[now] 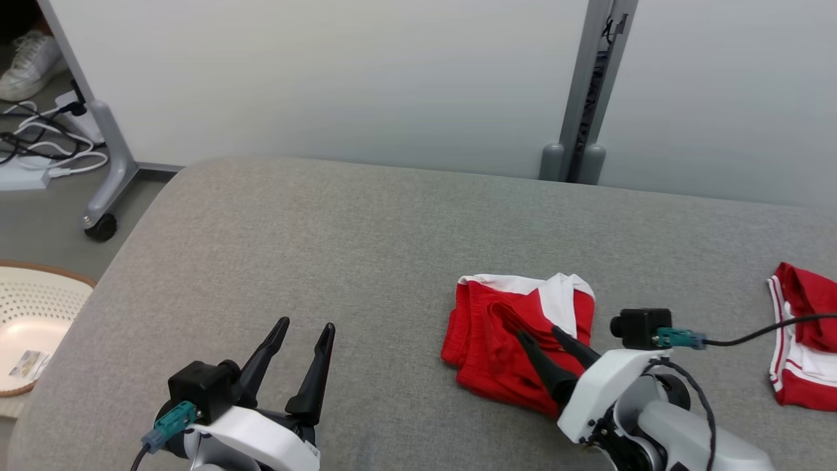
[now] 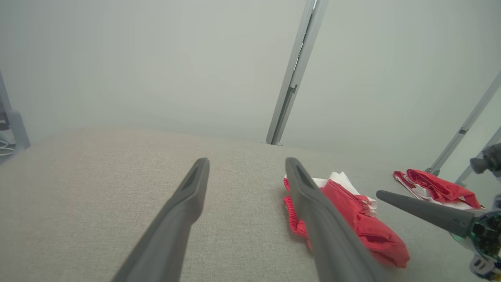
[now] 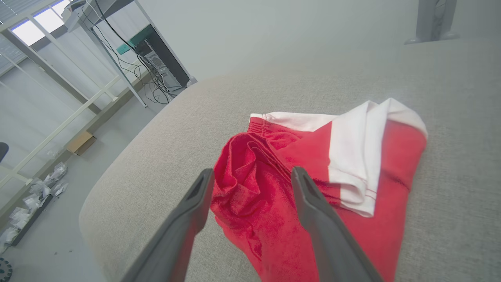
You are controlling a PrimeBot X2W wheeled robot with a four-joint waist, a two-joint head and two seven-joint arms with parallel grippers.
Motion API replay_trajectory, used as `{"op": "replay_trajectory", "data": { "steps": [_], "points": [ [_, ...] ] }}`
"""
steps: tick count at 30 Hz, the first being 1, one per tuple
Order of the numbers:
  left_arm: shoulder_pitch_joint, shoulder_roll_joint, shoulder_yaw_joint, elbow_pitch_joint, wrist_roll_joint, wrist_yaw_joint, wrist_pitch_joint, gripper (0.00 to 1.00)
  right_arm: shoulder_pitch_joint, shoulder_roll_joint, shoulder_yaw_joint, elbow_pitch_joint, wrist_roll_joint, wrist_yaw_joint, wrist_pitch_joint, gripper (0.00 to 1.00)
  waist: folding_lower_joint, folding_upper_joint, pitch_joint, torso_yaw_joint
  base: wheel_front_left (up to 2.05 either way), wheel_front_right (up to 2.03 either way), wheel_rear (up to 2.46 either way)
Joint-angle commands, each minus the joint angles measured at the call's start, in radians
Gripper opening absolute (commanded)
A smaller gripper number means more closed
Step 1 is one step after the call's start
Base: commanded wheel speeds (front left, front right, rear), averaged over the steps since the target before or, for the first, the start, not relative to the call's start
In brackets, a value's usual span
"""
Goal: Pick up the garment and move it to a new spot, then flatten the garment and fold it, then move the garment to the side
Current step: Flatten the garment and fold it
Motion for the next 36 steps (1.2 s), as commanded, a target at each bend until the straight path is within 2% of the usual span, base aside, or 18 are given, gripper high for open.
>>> {"op": "replay_trajectory", "data": {
  "steps": [1, 5, 10, 12, 13, 21, 36],
  "points": [
    [0.009, 0.008, 0.004, -0.009, -0.001, 0.007, -0.004, 1.0, 0.023, -0.03, -0.021, -0.039, 0.006, 0.0, -0.01, 1.0, -0.0001, 0.0, -0.01, -0.017, 0.0, 0.0, 0.0],
    [0.025, 0.011, 0.005, -0.014, -0.004, 0.013, -0.005, 1.0, 0.055, -0.071, -0.073, -0.091, -0.034, 0.0, -0.01, 1.0, -0.0001, 0.0, -0.018, -0.03, 0.0, 0.0, 0.0],
    [0.037, 0.016, 0.005, -0.024, -0.007, 0.018, -0.005, 1.0, 0.139, -0.105, -0.187, -0.138, -0.149, 0.0, -0.011, 1.0, -0.0001, 0.0, -0.027, -0.044, 0.0, 0.0, 0.0],
    [0.045, 0.016, 0.004, -0.027, -0.01, 0.021, -0.005, 1.0, 0.178, -0.104, -0.231, -0.145, -0.188, 0.0, -0.01, 0.22, -0.0001, 0.0, -0.028, -0.047, 0.0, 0.0, 0.0],
    [0.047, 0.015, 0.004, -0.028, -0.012, 0.022, -0.005, 1.0, 0.195, -0.102, -0.25, -0.148, -0.207, 0.0, -0.01, 0.0, -0.0001, 0.0, -0.029, -0.048, 0.0, 0.0, 0.0],
    [0.029, 0.018, 0.0, -0.038, -0.016, 0.022, -0.001, 1.0, 0.243, -0.065, -0.305, -0.124, -0.284, 0.0, -0.01, 0.0, -0.0001, 0.0, -0.019, -0.043, 0.0, 0.0, 0.0],
    [0.001, 0.015, -0.012, -0.023, -0.019, 0.01, 0.002, 1.0, 0.106, -0.016, -0.183, 0.097, -0.2, 0.0, 0.054, 0.0, -0.0001, 0.0, 0.022, 0.046, 0.0, 0.0, 0.0]
  ]
}}
